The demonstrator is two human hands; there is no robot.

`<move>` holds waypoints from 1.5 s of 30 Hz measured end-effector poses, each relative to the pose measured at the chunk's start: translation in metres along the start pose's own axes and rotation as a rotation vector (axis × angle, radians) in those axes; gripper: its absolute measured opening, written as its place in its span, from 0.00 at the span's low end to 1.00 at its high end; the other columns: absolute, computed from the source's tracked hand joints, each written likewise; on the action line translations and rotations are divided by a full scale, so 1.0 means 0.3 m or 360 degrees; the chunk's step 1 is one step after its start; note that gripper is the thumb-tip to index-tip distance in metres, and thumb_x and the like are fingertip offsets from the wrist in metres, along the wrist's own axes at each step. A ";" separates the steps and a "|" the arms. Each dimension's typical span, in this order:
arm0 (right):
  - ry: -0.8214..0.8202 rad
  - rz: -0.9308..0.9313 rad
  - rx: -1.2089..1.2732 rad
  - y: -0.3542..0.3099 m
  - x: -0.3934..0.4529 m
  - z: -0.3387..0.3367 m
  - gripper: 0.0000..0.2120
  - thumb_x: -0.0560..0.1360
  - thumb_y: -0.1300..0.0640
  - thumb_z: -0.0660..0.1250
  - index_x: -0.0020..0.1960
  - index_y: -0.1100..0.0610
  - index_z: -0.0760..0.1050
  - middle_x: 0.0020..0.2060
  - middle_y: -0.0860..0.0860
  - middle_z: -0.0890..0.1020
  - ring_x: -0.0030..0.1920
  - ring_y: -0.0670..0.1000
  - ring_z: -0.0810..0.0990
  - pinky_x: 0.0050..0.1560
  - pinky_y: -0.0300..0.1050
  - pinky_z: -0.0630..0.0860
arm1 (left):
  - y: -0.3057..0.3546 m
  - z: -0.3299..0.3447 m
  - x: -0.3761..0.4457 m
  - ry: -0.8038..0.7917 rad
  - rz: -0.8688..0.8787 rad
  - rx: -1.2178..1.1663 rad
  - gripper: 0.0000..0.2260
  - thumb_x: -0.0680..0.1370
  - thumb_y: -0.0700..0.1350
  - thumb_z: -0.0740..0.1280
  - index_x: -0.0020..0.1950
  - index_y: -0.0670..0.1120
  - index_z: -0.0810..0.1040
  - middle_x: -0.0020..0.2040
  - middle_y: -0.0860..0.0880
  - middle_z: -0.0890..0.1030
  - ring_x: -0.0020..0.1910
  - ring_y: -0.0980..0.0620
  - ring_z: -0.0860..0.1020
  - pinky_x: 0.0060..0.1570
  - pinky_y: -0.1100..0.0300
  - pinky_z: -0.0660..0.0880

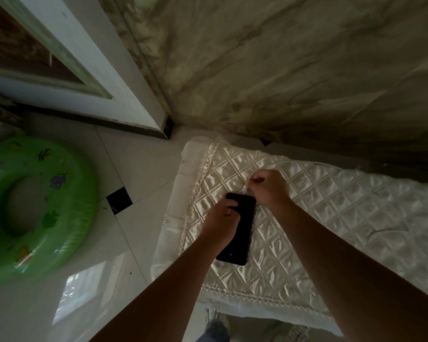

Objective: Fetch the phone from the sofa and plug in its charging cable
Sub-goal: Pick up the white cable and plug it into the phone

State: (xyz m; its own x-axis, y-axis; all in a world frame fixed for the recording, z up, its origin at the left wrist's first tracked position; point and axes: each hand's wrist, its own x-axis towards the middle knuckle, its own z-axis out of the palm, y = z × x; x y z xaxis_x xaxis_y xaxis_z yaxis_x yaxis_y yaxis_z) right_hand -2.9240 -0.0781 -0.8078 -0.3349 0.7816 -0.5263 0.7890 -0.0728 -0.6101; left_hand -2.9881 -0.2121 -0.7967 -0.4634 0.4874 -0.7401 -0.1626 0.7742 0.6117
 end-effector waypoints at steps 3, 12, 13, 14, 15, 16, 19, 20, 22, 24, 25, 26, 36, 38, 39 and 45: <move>-0.0039 -0.0025 -0.0054 -0.008 0.008 -0.007 0.03 0.70 0.54 0.71 0.38 0.51 0.79 0.38 0.53 0.84 0.43 0.54 0.82 0.45 0.45 0.77 | 0.001 -0.002 0.004 -0.0023 -0.0067 -0.0138 0.13 0.75 0.37 0.62 0.48 0.55 0.77 0.45 0.43 0.82 0.40 0.47 0.80 0.46 0.46 0.81; -0.0122 -0.0001 -0.0134 -0.019 0.009 0.006 0.08 0.71 0.54 0.69 0.34 0.53 0.79 0.32 0.51 0.81 0.40 0.54 0.82 0.39 0.42 0.73 | 0.029 -0.001 -0.008 -0.0063 -0.0178 -0.0326 0.17 0.76 0.29 0.55 0.55 0.44 0.76 0.42 0.45 0.78 0.39 0.51 0.75 0.40 0.56 0.74; -0.0129 0.0006 -0.0151 -0.021 0.008 0.008 0.07 0.71 0.54 0.68 0.36 0.54 0.80 0.34 0.52 0.81 0.40 0.54 0.82 0.38 0.41 0.71 | 0.032 0.001 -0.010 -0.0062 -0.0180 -0.0324 0.17 0.76 0.28 0.54 0.56 0.44 0.76 0.43 0.45 0.78 0.38 0.51 0.75 0.39 0.57 0.73; -0.0130 0.0010 -0.0164 -0.023 0.008 0.010 0.06 0.72 0.53 0.68 0.38 0.54 0.80 0.35 0.53 0.82 0.40 0.54 0.81 0.39 0.41 0.70 | 0.034 0.002 -0.012 -0.0062 -0.0181 -0.0325 0.18 0.76 0.28 0.54 0.57 0.43 0.76 0.43 0.45 0.77 0.38 0.52 0.75 0.37 0.58 0.73; -0.0129 0.0012 -0.0174 -0.025 0.007 0.011 0.06 0.72 0.53 0.68 0.39 0.54 0.81 0.35 0.52 0.82 0.41 0.54 0.81 0.39 0.41 0.70 | 0.036 0.003 -0.013 -0.0061 -0.0181 -0.0324 0.18 0.76 0.28 0.54 0.57 0.43 0.76 0.42 0.45 0.77 0.37 0.52 0.74 0.37 0.59 0.72; -0.0129 0.0011 -0.0183 -0.026 0.005 0.013 0.06 0.72 0.53 0.67 0.40 0.54 0.81 0.35 0.52 0.81 0.42 0.54 0.81 0.40 0.42 0.71 | 0.037 0.004 -0.013 -0.0058 -0.0179 -0.0322 0.18 0.76 0.28 0.54 0.58 0.43 0.76 0.42 0.46 0.77 0.37 0.52 0.74 0.36 0.59 0.72; -0.0136 0.0010 -0.0212 -0.026 0.001 0.014 0.07 0.72 0.52 0.66 0.42 0.54 0.81 0.39 0.52 0.83 0.43 0.54 0.81 0.42 0.43 0.73 | 0.039 0.005 -0.014 -0.0045 -0.0172 -0.0312 0.18 0.75 0.28 0.54 0.59 0.42 0.76 0.41 0.47 0.77 0.37 0.53 0.75 0.37 0.59 0.72; -0.0136 0.0008 -0.0214 -0.024 0.001 0.014 0.07 0.73 0.52 0.66 0.43 0.54 0.81 0.40 0.53 0.83 0.44 0.54 0.81 0.42 0.43 0.73 | 0.040 0.006 -0.015 -0.0039 -0.0177 -0.0313 0.18 0.75 0.28 0.54 0.58 0.42 0.76 0.41 0.47 0.77 0.37 0.53 0.75 0.37 0.59 0.72; -0.0133 0.0009 -0.0215 -0.024 0.001 0.013 0.07 0.73 0.52 0.66 0.43 0.54 0.81 0.41 0.54 0.84 0.45 0.55 0.81 0.41 0.43 0.73 | 0.041 0.007 -0.016 -0.0033 -0.0185 -0.0319 0.18 0.75 0.28 0.54 0.58 0.42 0.76 0.40 0.47 0.77 0.37 0.53 0.74 0.37 0.59 0.72; -0.0122 0.0017 -0.0223 -0.029 0.001 0.014 0.08 0.74 0.53 0.65 0.45 0.55 0.81 0.43 0.54 0.84 0.46 0.55 0.82 0.42 0.43 0.73 | 0.041 0.008 -0.017 -0.0036 -0.0181 -0.0321 0.19 0.75 0.28 0.54 0.59 0.42 0.76 0.41 0.47 0.77 0.37 0.52 0.74 0.37 0.59 0.72; -0.0118 0.0019 -0.0228 -0.032 0.000 0.015 0.08 0.74 0.53 0.65 0.45 0.55 0.81 0.43 0.55 0.84 0.46 0.55 0.82 0.41 0.43 0.72 | 0.040 0.007 -0.017 -0.0037 -0.0179 -0.0324 0.19 0.75 0.28 0.54 0.59 0.41 0.76 0.41 0.47 0.77 0.38 0.52 0.75 0.37 0.59 0.72; -0.0117 0.0023 -0.0233 -0.035 -0.002 0.015 0.09 0.74 0.53 0.65 0.45 0.56 0.82 0.43 0.54 0.84 0.46 0.55 0.82 0.41 0.43 0.71 | 0.038 0.007 -0.017 -0.0037 -0.0177 -0.0327 0.19 0.75 0.28 0.54 0.59 0.41 0.76 0.41 0.47 0.77 0.38 0.52 0.75 0.37 0.58 0.72; -0.0053 0.0187 -0.0318 -0.069 -0.013 0.019 0.10 0.73 0.53 0.64 0.48 0.54 0.82 0.44 0.54 0.84 0.47 0.55 0.82 0.41 0.43 0.73 | 0.030 0.011 -0.015 -0.0012 -0.0136 -0.0279 0.19 0.76 0.28 0.56 0.60 0.41 0.77 0.43 0.47 0.78 0.46 0.48 0.77 0.45 0.54 0.74; -0.0038 0.0187 -0.0292 -0.067 -0.019 0.023 0.10 0.73 0.53 0.64 0.47 0.54 0.83 0.43 0.53 0.84 0.43 0.54 0.81 0.39 0.42 0.72 | 0.028 0.012 -0.014 -0.0004 -0.0135 -0.0286 0.19 0.76 0.28 0.56 0.60 0.41 0.77 0.43 0.47 0.78 0.46 0.47 0.76 0.45 0.54 0.74; -0.0023 0.0190 -0.0281 -0.065 -0.025 0.025 0.10 0.73 0.53 0.64 0.46 0.54 0.83 0.42 0.53 0.84 0.41 0.52 0.80 0.38 0.42 0.71 | 0.027 0.013 -0.013 0.0000 -0.0136 -0.0289 0.18 0.76 0.28 0.56 0.60 0.41 0.77 0.42 0.47 0.78 0.46 0.47 0.76 0.45 0.54 0.73; 0.0059 0.0280 -0.0137 -0.057 -0.042 0.034 0.09 0.68 0.51 0.69 0.43 0.54 0.84 0.39 0.53 0.85 0.35 0.50 0.79 0.30 0.39 0.67 | 0.021 0.018 -0.013 0.0021 -0.0141 -0.0331 0.17 0.76 0.29 0.58 0.59 0.42 0.77 0.41 0.49 0.78 0.42 0.50 0.76 0.43 0.56 0.73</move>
State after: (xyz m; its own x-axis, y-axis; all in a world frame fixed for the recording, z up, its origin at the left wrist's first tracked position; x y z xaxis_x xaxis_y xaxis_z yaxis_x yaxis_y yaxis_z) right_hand -2.9385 -0.0928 -0.7967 -0.1699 0.7838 -0.5973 0.8754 -0.1583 -0.4567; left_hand -2.9824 -0.2068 -0.7913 -0.4505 0.4148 -0.7905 -0.3788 0.7131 0.5900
